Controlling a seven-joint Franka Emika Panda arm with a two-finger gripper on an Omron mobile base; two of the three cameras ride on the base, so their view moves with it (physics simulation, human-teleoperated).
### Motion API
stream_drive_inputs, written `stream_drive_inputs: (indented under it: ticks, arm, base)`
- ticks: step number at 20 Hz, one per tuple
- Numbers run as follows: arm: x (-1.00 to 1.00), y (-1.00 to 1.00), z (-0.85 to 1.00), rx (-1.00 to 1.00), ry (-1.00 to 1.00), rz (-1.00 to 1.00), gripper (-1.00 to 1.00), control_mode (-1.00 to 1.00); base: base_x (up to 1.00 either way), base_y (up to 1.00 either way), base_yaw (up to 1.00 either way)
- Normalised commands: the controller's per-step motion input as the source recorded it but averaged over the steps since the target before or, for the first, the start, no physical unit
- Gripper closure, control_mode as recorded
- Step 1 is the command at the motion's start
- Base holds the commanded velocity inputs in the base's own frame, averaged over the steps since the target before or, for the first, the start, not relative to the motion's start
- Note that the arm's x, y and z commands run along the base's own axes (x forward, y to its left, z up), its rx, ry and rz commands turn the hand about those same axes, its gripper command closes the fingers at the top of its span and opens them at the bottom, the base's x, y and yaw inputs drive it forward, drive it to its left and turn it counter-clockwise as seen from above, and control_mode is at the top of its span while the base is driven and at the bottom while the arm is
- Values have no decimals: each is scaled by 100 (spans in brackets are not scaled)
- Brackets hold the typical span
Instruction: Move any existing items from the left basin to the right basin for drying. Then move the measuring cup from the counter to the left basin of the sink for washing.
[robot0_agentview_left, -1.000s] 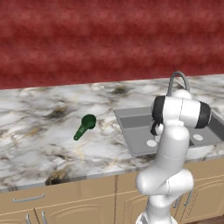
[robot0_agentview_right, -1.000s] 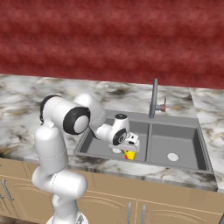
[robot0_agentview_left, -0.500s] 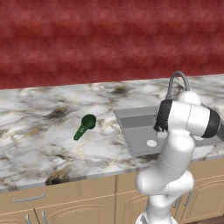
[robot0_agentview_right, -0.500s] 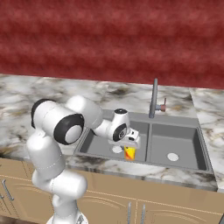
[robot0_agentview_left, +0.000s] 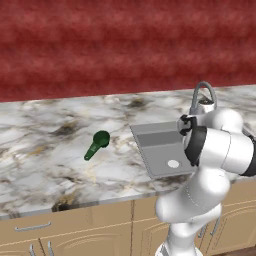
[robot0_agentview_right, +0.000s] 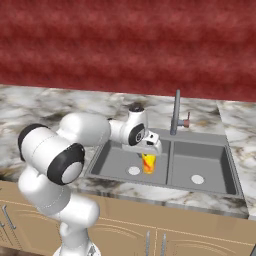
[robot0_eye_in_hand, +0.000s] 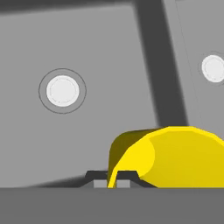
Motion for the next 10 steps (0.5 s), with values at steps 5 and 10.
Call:
stream_drive_inputs:
  ticks: [5, 10]
  arm:
    - [-8, -25, 41, 1, 1, -1, 100, -100]
    - [-20, -40, 30, 5, 1, -2, 100, -100]
  base:
    - [0, 0, 0]
    - [0, 0, 0]
